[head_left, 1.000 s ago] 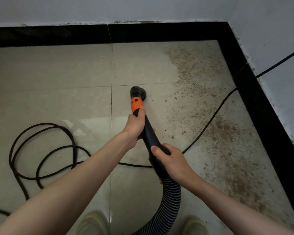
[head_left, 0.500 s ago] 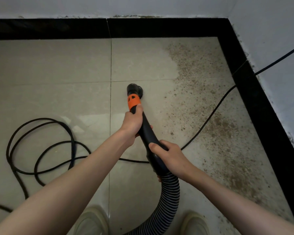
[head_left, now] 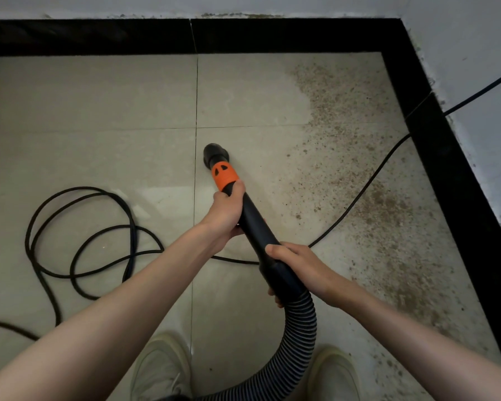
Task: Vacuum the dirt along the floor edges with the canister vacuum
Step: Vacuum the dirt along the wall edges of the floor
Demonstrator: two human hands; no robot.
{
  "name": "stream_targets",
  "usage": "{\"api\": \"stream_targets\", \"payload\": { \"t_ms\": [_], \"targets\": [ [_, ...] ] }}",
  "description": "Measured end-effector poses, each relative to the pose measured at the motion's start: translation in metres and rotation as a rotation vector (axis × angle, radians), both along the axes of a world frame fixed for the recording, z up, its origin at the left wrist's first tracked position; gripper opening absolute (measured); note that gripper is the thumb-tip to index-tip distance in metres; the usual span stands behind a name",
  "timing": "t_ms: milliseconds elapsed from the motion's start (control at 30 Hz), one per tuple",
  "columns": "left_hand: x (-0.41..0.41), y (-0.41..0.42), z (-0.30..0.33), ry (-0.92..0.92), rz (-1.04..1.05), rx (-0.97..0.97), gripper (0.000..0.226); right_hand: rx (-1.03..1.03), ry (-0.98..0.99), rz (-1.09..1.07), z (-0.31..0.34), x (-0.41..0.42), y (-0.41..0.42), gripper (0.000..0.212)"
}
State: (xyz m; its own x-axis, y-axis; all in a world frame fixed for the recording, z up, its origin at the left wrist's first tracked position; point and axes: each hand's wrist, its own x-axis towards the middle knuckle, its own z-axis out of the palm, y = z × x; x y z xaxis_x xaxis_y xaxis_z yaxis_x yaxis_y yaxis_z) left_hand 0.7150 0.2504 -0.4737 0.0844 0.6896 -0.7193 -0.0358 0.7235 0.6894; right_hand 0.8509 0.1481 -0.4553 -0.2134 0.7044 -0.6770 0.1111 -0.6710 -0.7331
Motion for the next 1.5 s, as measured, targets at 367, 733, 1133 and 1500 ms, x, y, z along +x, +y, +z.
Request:
{"api": "stream_targets", "payload": {
  "t_ms": [367,733,1133,1500],
  "targets": [
    [0.026,-0.010,0.003,-0.061,-0.186,0.007,0.042,0.256,-0.564,-0.055,-0.010,-0.010,-0.003,0.046],
    [-0.003,-0.041,-0.009,0.145,0.183,0.063,0.043,0.119,-0.212,0.149,-0.007,-0.014,0.011,0.044],
    [-0.015,-0.025,-0.002,0.026,0.082,0.072,0.031,0.189,-0.331,0.114,-0.005,-0.024,0.022,0.046],
    [0.048,-0.008,0.014,-0.113,-0.291,0.029,0.041,0.247,-0.690,-0.175,-0.003,0.000,-0.005,0.044]
  ]
}}
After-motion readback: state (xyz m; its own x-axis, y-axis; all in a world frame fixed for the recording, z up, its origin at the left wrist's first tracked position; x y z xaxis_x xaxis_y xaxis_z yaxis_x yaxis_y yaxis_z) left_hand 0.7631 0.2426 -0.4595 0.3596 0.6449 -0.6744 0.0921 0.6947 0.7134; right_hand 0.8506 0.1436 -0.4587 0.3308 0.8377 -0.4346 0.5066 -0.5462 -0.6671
